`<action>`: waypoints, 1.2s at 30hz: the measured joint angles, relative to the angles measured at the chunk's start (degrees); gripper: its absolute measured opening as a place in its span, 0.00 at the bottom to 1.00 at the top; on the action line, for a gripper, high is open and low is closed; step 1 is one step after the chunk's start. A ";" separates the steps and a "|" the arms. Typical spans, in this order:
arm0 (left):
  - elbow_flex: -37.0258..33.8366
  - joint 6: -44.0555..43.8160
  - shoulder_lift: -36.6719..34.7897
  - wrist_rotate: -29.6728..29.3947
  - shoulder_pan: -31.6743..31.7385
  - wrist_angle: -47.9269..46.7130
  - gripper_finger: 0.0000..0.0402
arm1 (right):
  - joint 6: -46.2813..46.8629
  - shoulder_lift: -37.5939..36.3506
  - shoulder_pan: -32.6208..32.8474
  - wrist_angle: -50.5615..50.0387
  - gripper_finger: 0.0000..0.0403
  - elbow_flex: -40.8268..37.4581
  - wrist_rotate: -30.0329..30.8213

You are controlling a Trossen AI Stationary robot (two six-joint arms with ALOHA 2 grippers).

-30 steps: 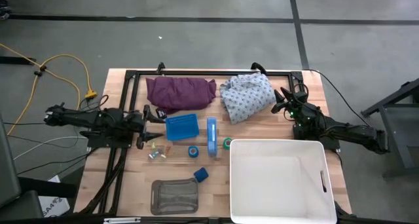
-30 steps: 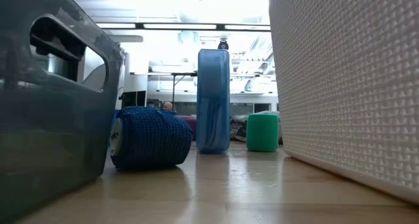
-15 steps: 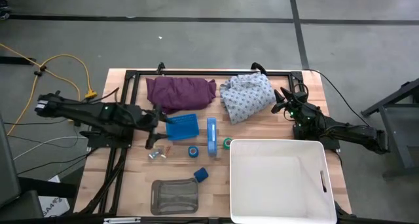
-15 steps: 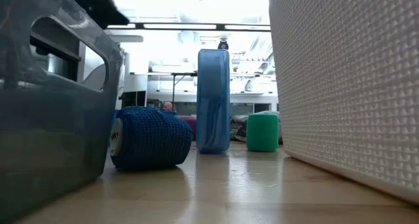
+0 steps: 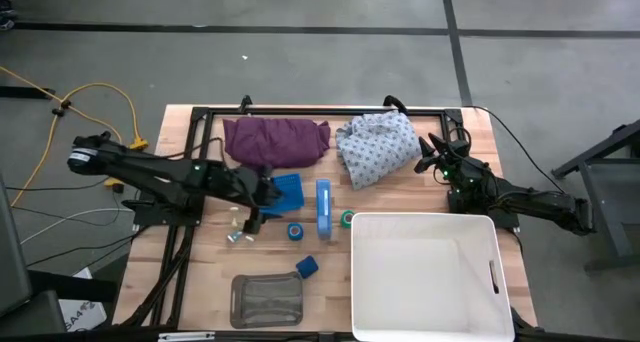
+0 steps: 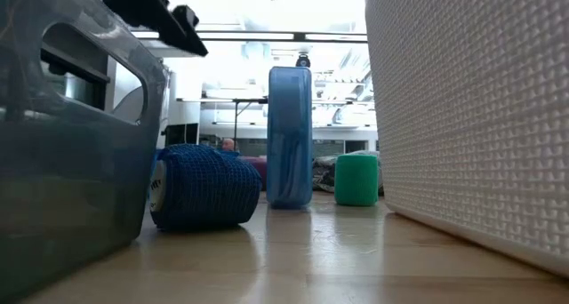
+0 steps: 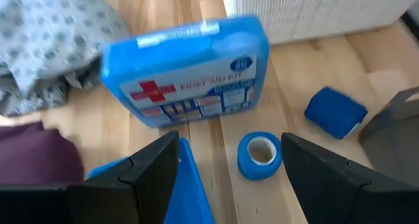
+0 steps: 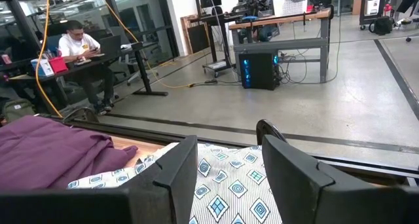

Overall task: Pick & Place Medicine items
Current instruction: Put the top blue bandage into the black bin

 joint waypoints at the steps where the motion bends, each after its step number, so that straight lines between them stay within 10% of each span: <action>1: 0.00 -0.29 0.99 0.00 -0.01 0.17 0.64 | -0.01 0.00 0.00 0.01 0.40 0.01 0.00; 36: 11.08 -2.60 19.53 0.21 -5.09 -7.11 0.64 | -0.01 0.00 0.01 -0.03 0.40 0.00 0.09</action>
